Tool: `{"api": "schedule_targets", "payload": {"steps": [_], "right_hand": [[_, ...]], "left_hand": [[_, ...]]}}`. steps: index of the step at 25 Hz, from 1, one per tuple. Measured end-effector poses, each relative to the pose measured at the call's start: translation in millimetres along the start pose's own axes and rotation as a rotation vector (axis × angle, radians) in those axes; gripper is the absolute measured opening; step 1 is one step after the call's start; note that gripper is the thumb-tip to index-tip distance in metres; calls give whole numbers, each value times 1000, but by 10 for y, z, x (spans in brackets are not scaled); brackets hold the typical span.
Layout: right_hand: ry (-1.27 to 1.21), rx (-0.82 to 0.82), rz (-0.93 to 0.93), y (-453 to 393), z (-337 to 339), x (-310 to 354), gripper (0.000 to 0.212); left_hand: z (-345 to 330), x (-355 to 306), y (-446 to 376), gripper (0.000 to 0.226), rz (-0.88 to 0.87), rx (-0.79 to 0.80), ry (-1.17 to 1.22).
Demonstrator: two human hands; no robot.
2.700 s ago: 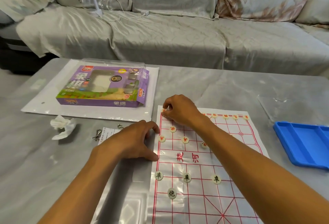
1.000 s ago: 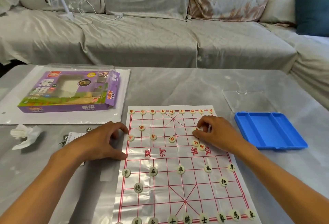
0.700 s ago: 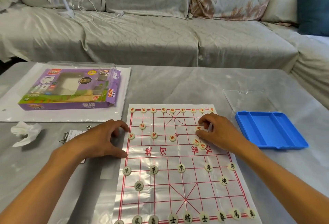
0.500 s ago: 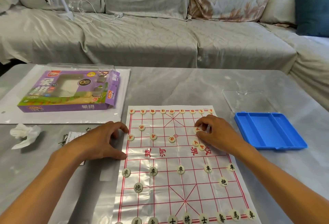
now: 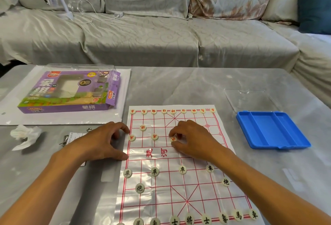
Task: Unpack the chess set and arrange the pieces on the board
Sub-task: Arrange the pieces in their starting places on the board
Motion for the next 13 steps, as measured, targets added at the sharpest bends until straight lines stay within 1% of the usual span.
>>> {"api": "schedule_targets", "payload": {"steps": [3,5,7,10,13], "right_hand": [[-16,-22,-22,-12,8,-61,27],[-13,-67,-49,19,121,-207,25],[-6,-171,-105,83,332,-467,23],[86,-325,-168,208,630,-795,27],[172,-386,-167,269,735,-852,31]], "left_hand": [[9,-12,4,68,-7,-3,5],[8,-8,1,68,-10,-1,8],[11,1,-4,69,-10,-6,19],[15,2,-6,69,-13,-10,9],[19,-4,-1,68,-12,-15,-2]]}}
Point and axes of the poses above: each hand's wrist, its own y-axis away from the middle knuckle, its own z-axis out of the back of the hand, x = y × z, the point moved 8 cm from there along -y, towards the middle knuckle, and after that the axes turned 2 degrees about y, right-handed, at the moved point
